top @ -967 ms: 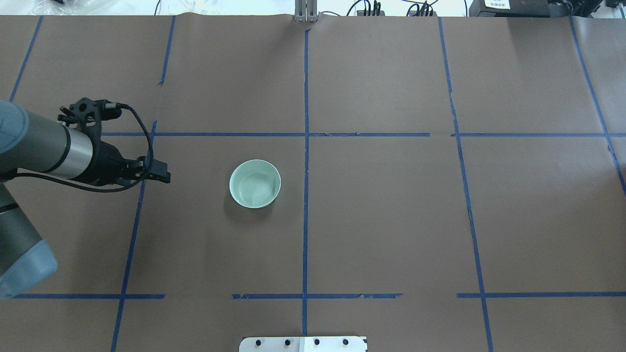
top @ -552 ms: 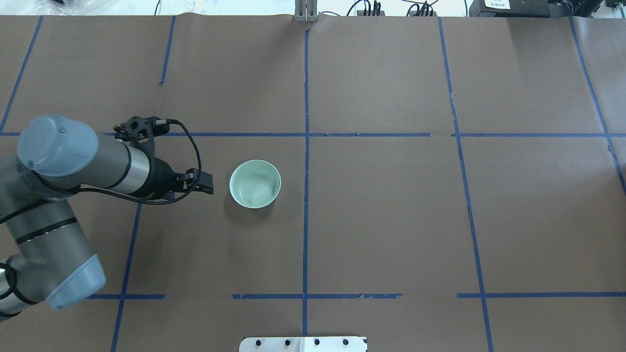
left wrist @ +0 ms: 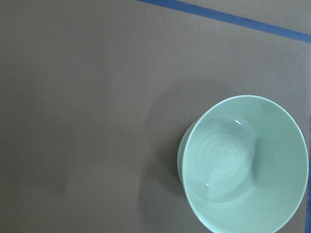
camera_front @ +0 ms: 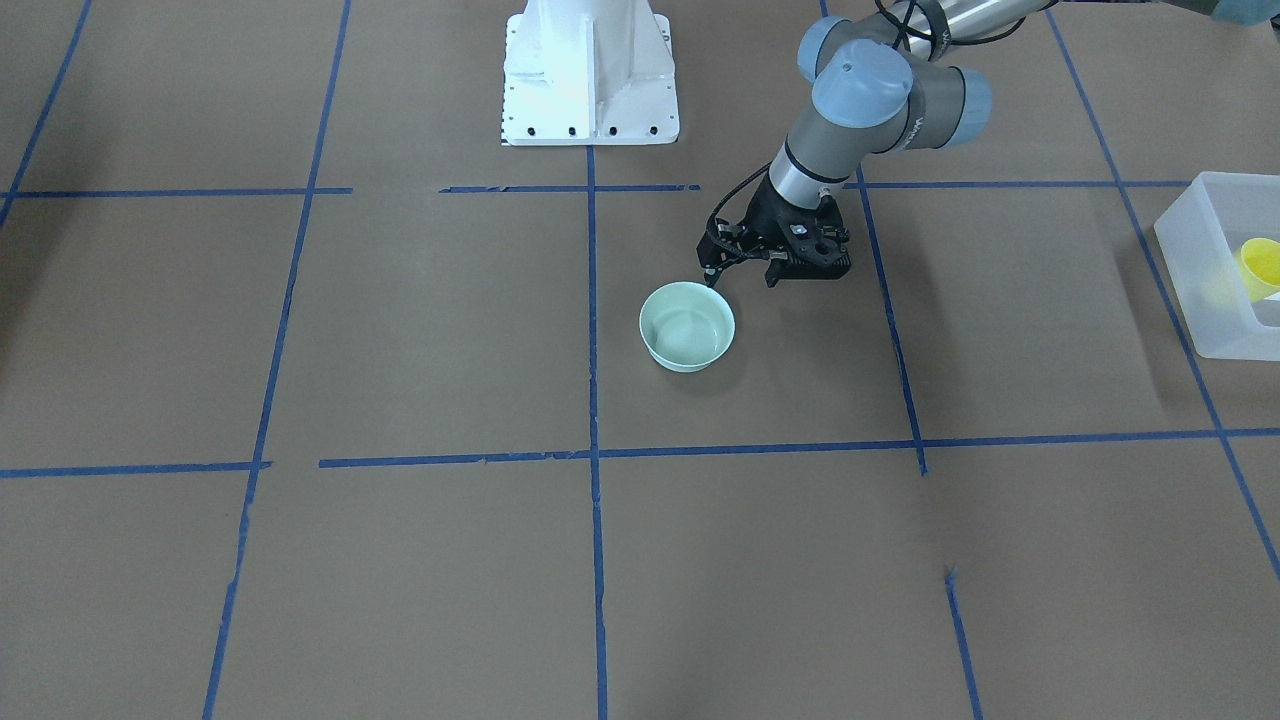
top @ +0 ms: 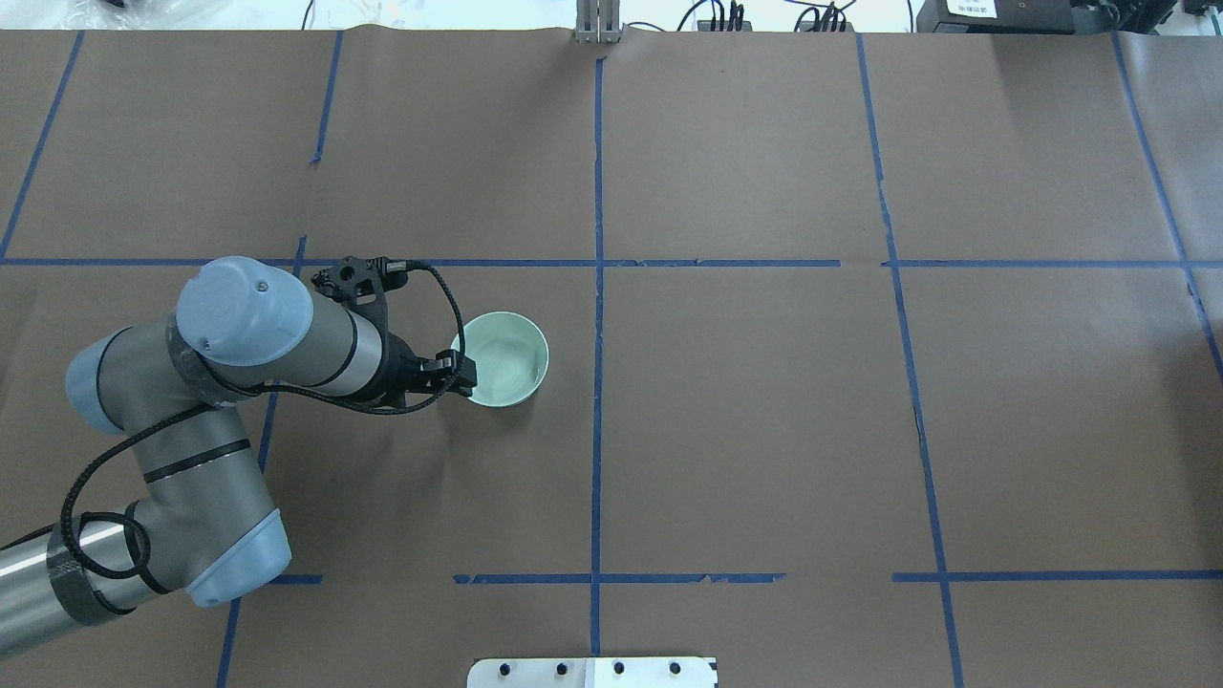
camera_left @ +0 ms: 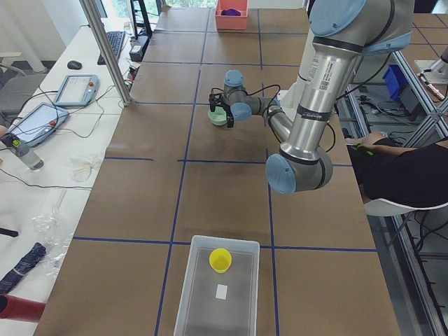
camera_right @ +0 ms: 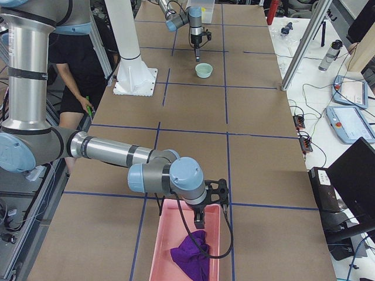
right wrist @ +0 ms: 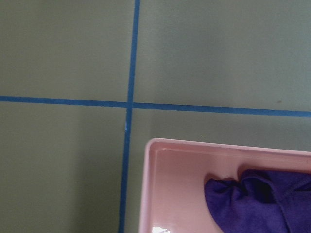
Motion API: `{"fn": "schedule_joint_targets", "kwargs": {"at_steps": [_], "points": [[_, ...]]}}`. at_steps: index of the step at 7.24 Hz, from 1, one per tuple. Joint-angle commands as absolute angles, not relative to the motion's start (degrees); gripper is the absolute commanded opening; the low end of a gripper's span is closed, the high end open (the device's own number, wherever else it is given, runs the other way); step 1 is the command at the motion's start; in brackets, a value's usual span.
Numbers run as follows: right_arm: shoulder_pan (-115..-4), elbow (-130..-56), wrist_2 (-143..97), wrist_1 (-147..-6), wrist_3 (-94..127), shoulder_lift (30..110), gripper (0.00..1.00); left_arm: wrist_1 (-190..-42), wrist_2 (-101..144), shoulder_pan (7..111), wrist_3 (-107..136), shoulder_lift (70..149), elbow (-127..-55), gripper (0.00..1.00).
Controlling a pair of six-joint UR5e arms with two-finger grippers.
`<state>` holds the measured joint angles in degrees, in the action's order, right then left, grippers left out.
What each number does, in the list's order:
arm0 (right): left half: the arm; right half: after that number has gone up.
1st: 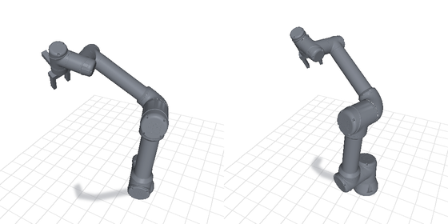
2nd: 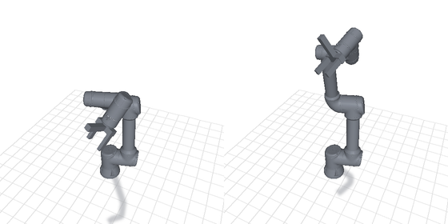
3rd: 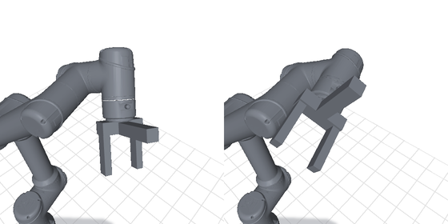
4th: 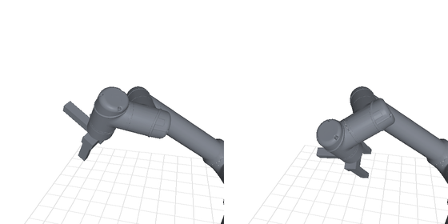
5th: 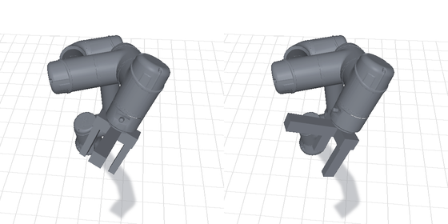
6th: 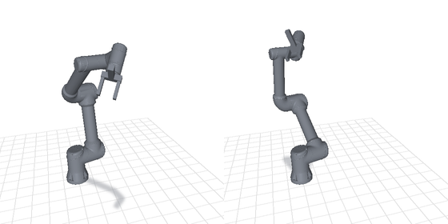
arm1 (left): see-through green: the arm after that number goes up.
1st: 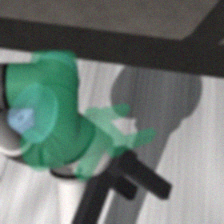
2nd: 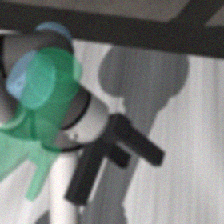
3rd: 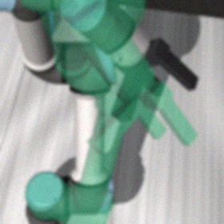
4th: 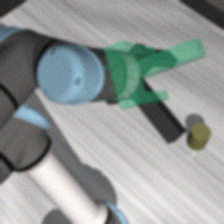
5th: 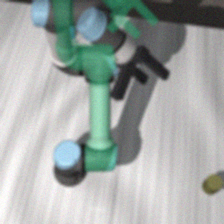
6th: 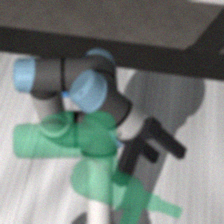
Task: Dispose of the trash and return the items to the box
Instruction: 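Reach the left gripper toward the pale green bowl, then grip the rim of the pale green bowl with the left gripper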
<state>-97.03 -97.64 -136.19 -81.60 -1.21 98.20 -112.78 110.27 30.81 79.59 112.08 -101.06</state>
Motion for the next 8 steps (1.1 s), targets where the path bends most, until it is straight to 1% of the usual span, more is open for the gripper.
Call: {"fn": "schedule_joint_targets", "kwargs": {"at_steps": [1,2,3,4,5,6,7,8], "points": [[-91.87,-105.09,-137.20,-85.08,7.51,98.26,1.00,-112.85,109.34,30.50,79.63,114.16,-97.83,0.79],[-89.84,-106.86,-137.20,-85.08,11.13,98.17,1.00,-112.85,109.34,30.50,79.63,114.26,-97.82,0.76],[-89.04,-107.92,-137.20,-85.08,11.68,98.09,1.00,-112.85,109.34,30.41,79.63,114.52,-97.47,0.65],[-87.82,-108.71,-137.20,-85.08,13.52,98.09,1.00,-112.85,109.34,30.41,79.63,114.61,-97.47,0.40],[-85.63,-110.37,-136.76,-84.99,17.71,97.91,1.00,-112.85,109.34,30.41,79.63,115.22,-96.95,0.19],[-84.56,-111.52,-136.67,-84.99,19.67,97.91,1.00,-112.85,109.42,30.32,79.63,116.36,-95.73,0.03],[-84.55,-111.71,-136.76,-84.99,19.69,97.91,1.00,-112.94,109.51,30.41,79.63,116.54,-95.63,0.00],[-83.77,-111.62,-136.50,-84.73,19.69,97.91,1.00,-113.03,109.86,30.58,79.63,116.54,-96.58,0.00]]}}
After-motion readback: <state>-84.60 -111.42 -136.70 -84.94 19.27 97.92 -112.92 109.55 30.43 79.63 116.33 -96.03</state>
